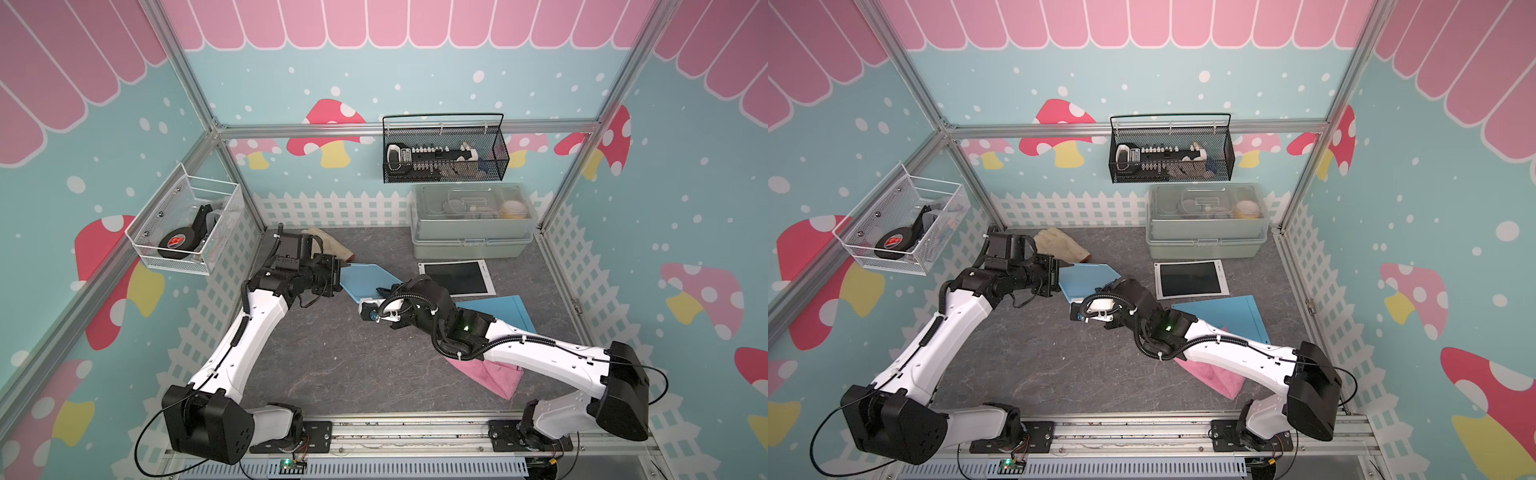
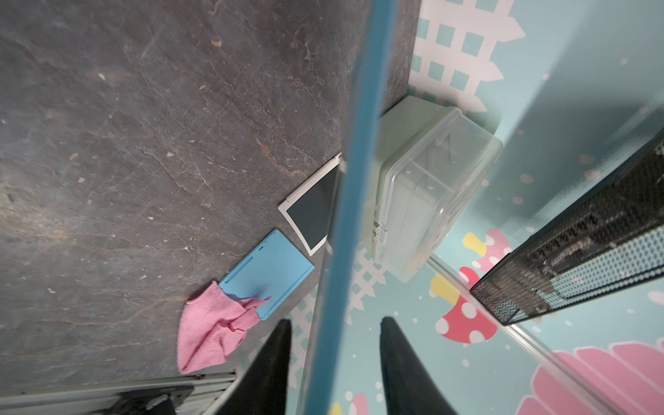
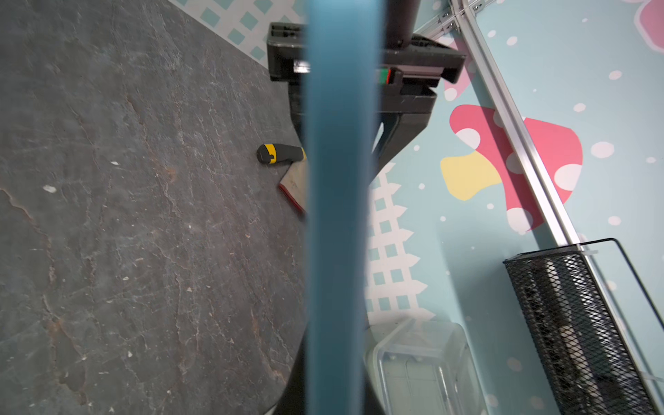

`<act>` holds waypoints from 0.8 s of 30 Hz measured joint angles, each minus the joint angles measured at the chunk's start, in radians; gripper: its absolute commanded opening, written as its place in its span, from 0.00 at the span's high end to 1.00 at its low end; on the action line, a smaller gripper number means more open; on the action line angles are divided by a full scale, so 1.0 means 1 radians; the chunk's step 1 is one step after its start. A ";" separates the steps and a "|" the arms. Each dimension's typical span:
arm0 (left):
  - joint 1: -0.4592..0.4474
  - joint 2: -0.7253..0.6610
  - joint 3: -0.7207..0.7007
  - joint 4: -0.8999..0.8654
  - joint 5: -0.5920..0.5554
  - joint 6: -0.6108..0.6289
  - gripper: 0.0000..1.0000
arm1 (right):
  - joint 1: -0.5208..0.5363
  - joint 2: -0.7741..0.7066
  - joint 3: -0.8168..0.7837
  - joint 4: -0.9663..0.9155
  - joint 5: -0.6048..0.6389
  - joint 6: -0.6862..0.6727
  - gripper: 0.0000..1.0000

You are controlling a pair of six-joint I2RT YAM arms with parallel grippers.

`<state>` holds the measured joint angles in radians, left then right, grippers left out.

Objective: Wipe the drawing tablet
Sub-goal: Adjust the drawing tablet at the center of the board.

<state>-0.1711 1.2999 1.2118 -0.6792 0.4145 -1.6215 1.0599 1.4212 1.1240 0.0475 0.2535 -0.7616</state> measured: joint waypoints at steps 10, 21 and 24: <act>0.014 -0.018 -0.097 0.246 -0.030 -0.022 1.00 | 0.030 -0.080 0.053 0.015 0.159 0.101 0.16; -0.003 -0.114 -0.279 0.677 -0.200 0.025 1.00 | -0.207 -0.418 0.086 -0.191 0.078 1.115 0.19; -0.030 -0.146 -0.352 0.811 -0.255 0.041 1.00 | -0.229 -0.422 0.002 -0.116 -0.032 1.434 0.23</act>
<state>-0.2008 1.1538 0.8597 0.1318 0.1593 -1.5806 0.8310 0.9989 1.1259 -0.0681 0.2218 0.6720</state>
